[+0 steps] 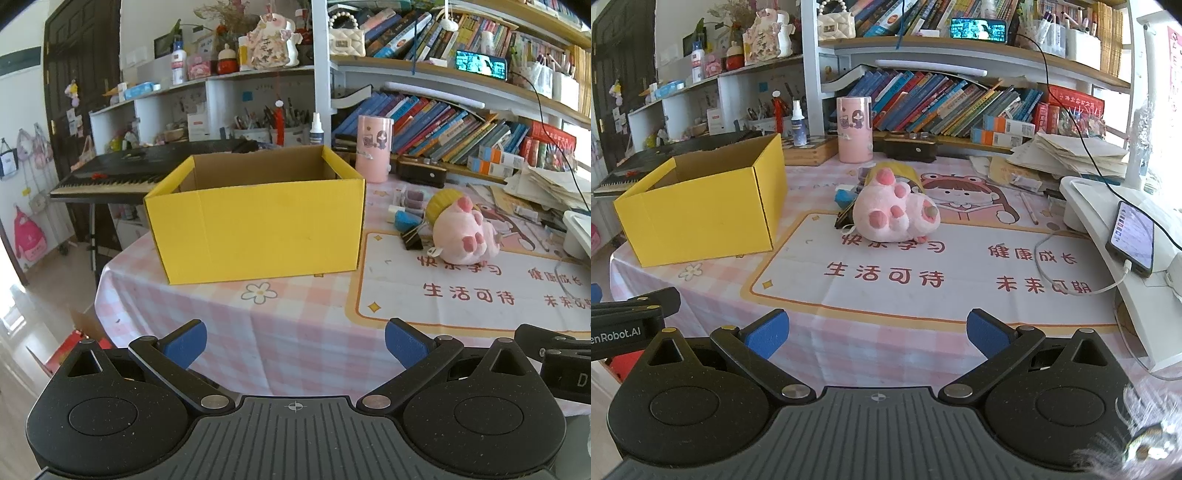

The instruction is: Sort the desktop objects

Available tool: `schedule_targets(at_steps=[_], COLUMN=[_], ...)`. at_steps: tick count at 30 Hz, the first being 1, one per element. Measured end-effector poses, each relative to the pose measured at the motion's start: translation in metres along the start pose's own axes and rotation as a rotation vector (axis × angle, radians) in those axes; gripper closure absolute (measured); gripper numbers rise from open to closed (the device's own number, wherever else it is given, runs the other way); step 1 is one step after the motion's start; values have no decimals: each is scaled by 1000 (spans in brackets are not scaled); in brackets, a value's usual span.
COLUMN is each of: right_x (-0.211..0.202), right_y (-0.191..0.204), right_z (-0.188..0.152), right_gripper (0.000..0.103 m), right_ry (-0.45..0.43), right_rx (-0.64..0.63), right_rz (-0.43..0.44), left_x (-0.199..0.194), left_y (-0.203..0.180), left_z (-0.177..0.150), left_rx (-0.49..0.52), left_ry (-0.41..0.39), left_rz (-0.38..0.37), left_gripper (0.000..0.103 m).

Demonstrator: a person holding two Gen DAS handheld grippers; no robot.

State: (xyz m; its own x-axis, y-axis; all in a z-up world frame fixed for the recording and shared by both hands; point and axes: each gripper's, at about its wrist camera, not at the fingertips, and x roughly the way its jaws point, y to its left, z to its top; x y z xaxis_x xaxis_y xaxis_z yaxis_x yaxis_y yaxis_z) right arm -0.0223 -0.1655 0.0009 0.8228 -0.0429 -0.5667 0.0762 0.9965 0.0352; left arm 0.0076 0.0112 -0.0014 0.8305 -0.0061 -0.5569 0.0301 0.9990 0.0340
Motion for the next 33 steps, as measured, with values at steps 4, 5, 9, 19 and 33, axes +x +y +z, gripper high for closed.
schedule_targets(at_steps=[4, 5, 9, 19, 33], right_x=[-1, -2, -3, -3, -4], right_y=[-1, 0, 0, 1, 4], right_z=[0, 0, 1, 2, 1], right_gripper=[0, 0, 0, 0, 0], right_ry=[-3, -3, -6, -6, -11], right_rx=[7, 7, 5, 1, -1], right_rz=[-3, -3, -1, -1, -4], left_x=[0, 0, -2, -4, -3], left_y=[0, 0, 0, 1, 2], left_z=[0, 0, 0, 2, 3], left_rx=[2, 3, 6, 8, 7], left_ry=[-1, -1, -5, -9, -9], left_rz=[-1, -2, -4, -8, -16], left_gripper=[0, 0, 0, 0, 0])
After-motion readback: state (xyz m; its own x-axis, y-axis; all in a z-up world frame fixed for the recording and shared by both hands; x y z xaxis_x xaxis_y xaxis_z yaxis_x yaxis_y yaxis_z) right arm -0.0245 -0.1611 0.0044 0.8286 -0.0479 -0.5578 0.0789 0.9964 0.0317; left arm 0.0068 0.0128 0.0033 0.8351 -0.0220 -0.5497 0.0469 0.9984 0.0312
